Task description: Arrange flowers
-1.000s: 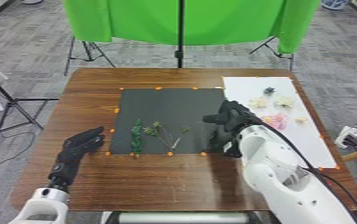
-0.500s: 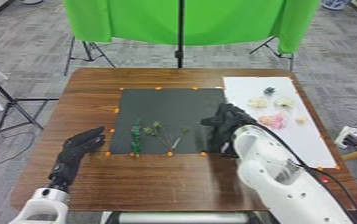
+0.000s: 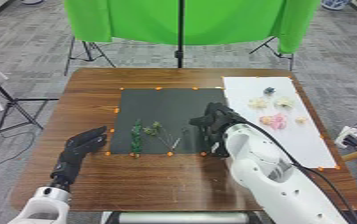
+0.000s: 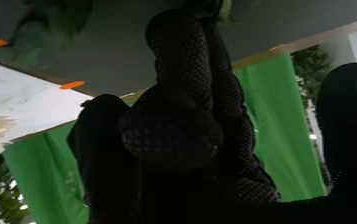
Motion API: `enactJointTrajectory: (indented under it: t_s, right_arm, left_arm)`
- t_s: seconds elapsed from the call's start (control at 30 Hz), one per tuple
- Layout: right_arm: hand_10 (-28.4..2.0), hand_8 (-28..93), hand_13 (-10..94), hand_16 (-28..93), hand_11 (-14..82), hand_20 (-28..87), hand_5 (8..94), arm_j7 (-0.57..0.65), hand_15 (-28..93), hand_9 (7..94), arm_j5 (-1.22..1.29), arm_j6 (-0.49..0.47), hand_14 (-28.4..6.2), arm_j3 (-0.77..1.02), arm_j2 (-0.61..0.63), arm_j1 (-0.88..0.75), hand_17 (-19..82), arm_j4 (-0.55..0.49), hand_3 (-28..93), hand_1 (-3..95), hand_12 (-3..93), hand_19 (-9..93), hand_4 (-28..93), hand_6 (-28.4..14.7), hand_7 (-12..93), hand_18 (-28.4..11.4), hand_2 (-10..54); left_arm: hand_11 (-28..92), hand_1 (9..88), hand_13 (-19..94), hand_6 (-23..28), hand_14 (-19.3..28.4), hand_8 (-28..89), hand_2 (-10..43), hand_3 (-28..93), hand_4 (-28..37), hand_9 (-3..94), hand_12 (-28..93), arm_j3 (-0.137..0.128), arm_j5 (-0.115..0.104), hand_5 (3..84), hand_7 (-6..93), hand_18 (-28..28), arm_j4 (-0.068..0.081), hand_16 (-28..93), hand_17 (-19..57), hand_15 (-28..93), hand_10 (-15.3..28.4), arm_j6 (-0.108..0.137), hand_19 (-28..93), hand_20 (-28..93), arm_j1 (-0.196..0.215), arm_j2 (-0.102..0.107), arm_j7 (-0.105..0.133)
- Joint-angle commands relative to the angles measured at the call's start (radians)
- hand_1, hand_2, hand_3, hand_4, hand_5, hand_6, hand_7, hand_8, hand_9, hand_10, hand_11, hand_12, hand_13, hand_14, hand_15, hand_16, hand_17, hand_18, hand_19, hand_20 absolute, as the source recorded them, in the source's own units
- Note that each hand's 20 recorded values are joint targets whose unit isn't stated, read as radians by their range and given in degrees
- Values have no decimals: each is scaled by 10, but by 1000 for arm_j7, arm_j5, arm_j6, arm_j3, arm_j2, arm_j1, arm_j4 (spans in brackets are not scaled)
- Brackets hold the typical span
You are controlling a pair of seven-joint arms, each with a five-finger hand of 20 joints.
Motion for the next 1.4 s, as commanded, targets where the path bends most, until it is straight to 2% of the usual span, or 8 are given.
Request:
enactJointTrajectory:
  t_s: [0.03, 0.17, 0.27, 0.43, 0.63, 0.9, 1.13, 1.4]
  right_arm:
    - [-158, -71, 920, 357, 415, 530, 751, -15, 575, 844, 23, 45, -51, 16, -1, 2, 702, -39, 614, 193, 272, 932, -125, -53, 127, -96, 15]
    - [-159, -69, 918, 358, 409, 531, 742, -19, 575, 837, 28, 121, -51, 85, 22, -22, 700, -93, 613, 200, 271, 932, -126, -48, 131, -98, 17]
    - [-163, -66, 895, 363, 346, 542, 723, -12, 583, 815, 15, 143, -59, 152, 61, -47, 679, -131, 616, 215, 263, 932, -122, -43, 136, -110, 11]
    - [-171, -65, 843, 357, 263, 544, 674, 25, 591, 749, -53, 67, -74, 244, 139, -78, 617, -139, 646, 284, 263, 932, -121, -34, 137, -133, -22]
    - [-180, -63, 787, 356, 223, 538, 595, 85, 607, 647, -98, -152, -86, 263, 196, -57, 579, -61, 663, 329, 265, 932, -127, -32, 123, -145, -53]
    - [-195, -66, 704, 349, 186, 533, 505, 89, 654, 520, -131, -263, -120, 242, 215, -33, 541, 32, 674, 335, 268, 932, -143, -6, 107, -166, -95]
    - [-190, -68, 685, 348, 191, 528, 474, 58, 671, 492, -176, -183, -122, 260, 228, -88, 533, 29, 684, 356, 275, 932, -155, -2, 110, -169, -95]
    - [-154, -86, 726, 352, 282, 568, 561, -3, 718, 591, -267, -61, -92, 185, 256, -85, 566, 60, 704, 441, 280, 932, -206, 10, 163, -147, -95]
  left_arm:
    - [190, 284, 293, 54, 186, -52, -78, 655, -187, 410, 127, 12, 7, 435, 89, 149, 15, -2, 7, 303, 137, -26, 167, 218, -8, 6, -10]
    - [190, 285, 293, 54, 186, -52, -76, 654, -187, 409, 127, 15, 8, 435, 90, 149, 17, -2, 7, 303, 136, -34, 167, 218, -14, 8, -16]
    - [189, 285, 293, 54, 186, -52, -77, 655, -186, 408, 126, 15, 7, 435, 90, 149, 18, -3, 7, 303, 137, -34, 167, 218, -19, 10, -22]
    - [189, 284, 292, 54, 186, -52, -77, 655, -186, 408, 127, 17, 7, 436, 89, 150, 20, -3, 7, 302, 137, -33, 168, 218, -33, 15, -34]
    - [189, 285, 292, 54, 186, -52, -77, 654, -187, 409, 127, 16, 7, 435, 90, 150, 23, -2, 7, 303, 138, -41, 169, 218, -41, 20, -37]
    - [188, 286, 292, 55, 186, -52, -76, 654, -187, 409, 126, 16, 12, 436, 90, 150, 19, -3, 7, 303, 137, -43, 168, 217, -40, 14, -38]
    - [190, 285, 293, 54, 186, -52, -76, 655, -187, 409, 127, 9, 11, 437, 90, 149, 12, -3, 7, 303, 137, -40, 168, 217, -22, 8, -41]
    - [191, 286, 292, 54, 186, -52, -75, 653, -186, 410, 127, 11, 14, 436, 89, 149, 11, -3, 7, 303, 137, -48, 168, 218, -26, 5, -45]
